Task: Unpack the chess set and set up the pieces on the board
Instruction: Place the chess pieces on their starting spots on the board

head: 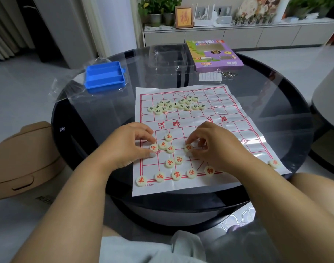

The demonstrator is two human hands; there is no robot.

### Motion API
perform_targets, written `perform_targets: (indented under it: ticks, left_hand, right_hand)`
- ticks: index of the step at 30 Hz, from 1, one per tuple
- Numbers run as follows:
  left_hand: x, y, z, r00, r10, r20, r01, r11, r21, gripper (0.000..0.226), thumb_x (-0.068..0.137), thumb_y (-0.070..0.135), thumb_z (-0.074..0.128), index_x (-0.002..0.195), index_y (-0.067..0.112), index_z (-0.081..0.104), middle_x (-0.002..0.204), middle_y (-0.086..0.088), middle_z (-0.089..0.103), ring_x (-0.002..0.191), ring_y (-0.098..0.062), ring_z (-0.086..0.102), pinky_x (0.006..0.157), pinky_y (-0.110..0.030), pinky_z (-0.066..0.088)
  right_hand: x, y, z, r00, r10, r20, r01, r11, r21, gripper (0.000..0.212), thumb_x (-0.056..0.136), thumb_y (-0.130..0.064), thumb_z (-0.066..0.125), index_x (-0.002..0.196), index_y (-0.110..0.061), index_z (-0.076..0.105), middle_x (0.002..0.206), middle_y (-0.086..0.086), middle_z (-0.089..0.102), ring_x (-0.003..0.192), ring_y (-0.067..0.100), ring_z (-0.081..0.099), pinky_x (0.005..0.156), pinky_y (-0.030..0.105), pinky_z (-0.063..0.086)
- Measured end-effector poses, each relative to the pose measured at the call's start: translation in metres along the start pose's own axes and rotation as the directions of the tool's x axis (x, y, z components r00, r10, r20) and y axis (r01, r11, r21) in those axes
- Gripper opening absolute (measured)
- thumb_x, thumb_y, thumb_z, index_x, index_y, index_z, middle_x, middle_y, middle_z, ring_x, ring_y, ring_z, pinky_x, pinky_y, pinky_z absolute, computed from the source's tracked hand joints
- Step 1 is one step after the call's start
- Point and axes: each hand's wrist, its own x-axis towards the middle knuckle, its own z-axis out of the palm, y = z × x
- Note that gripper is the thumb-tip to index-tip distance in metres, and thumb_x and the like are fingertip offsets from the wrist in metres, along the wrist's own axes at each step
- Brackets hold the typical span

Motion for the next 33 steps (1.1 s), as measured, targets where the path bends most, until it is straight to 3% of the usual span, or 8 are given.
perform_targets:
  ticks: [9, 13, 17, 20, 28, 33]
  left_hand:
    - [0.000, 0.000, 0.001, 1.000, -0.002, -0.004, 0.002, 1.000, 0.005, 0.029, 0.073, 0.025, 0.081, 0.099, 0.029, 0.070, 0.111, 0.025, 0.052, 0.094, 0.007, 0.051, 0.065, -0.006, 0.042]
    - [0.000, 0.000, 0.000, 1.000, -0.002, 0.000, 0.002, 1.000, -0.002, 0.028, 0.072, 0.025, 0.081, 0.097, 0.031, 0.070, 0.109, 0.027, 0.051, 0.094, 0.008, 0.051, 0.065, -0.006, 0.042]
    - [0.001, 0.001, 0.000, 1.000, -0.014, 0.004, 0.014, 1.000, -0.028, 0.026, 0.072, 0.024, 0.081, 0.094, 0.031, 0.070, 0.111, 0.024, 0.053, 0.098, 0.001, 0.054, 0.066, -0.009, 0.044]
    - [0.002, 0.002, 0.001, 1.000, -0.016, 0.003, 0.016, 1.000, -0.020, 0.025, 0.073, 0.024, 0.080, 0.094, 0.032, 0.069, 0.110, 0.024, 0.053, 0.094, 0.003, 0.054, 0.062, -0.009, 0.044]
    - [0.002, 0.004, 0.001, 1.000, -0.031, -0.005, 0.030, 0.998, -0.051, 0.025, 0.073, 0.022, 0.080, 0.094, 0.030, 0.070, 0.105, 0.027, 0.052, 0.091, 0.004, 0.054, 0.059, -0.010, 0.044]
    - [0.003, 0.004, 0.000, 1.000, -0.028, -0.006, 0.028, 0.999, -0.047, 0.024, 0.073, 0.022, 0.080, 0.093, 0.031, 0.070, 0.103, 0.027, 0.052, 0.090, 0.004, 0.054, 0.057, -0.008, 0.042]
  right_hand:
    - [0.001, 0.007, -0.008, 1.000, 0.000, -0.019, 0.001, 0.998, 0.064, 0.018, 0.085, -0.025, 0.066, 0.103, -0.026, 0.067, 0.107, -0.011, 0.053, 0.079, 0.004, 0.053, 0.069, 0.013, 0.045]
    - [0.000, 0.039, -0.041, 0.980, 0.097, -0.173, -0.077, 0.990, 0.119, 0.014, 0.082, -0.028, 0.071, 0.095, -0.026, 0.068, 0.094, -0.008, 0.060, 0.079, 0.005, 0.056, 0.068, 0.021, 0.047]
    - [-0.002, 0.068, -0.062, 0.933, 0.228, -0.278, -0.178, 0.965, 0.192, 0.011, 0.082, -0.029, 0.071, 0.091, -0.023, 0.068, 0.081, -0.009, 0.065, 0.070, 0.004, 0.058, 0.057, 0.021, 0.045]
    - [-0.002, 0.076, -0.062, 0.932, 0.262, -0.252, -0.216, 0.956, 0.198, 0.011, 0.083, -0.028, 0.071, 0.090, -0.022, 0.067, 0.078, -0.010, 0.062, 0.067, 0.004, 0.056, 0.053, 0.020, 0.042]
    - [-0.004, 0.076, -0.061, 0.962, 0.273, 0.014, -0.272, 0.962, -0.031, 0.013, 0.082, -0.018, 0.070, 0.089, -0.029, 0.067, 0.091, -0.005, 0.066, 0.081, 0.015, 0.060, 0.073, 0.028, 0.052]
    - [-0.008, 0.073, -0.064, 0.952, 0.295, 0.081, -0.280, 0.948, -0.154, 0.021, 0.083, -0.011, 0.066, 0.097, -0.027, 0.070, 0.098, -0.004, 0.064, 0.088, 0.017, 0.060, 0.082, 0.029, 0.054]
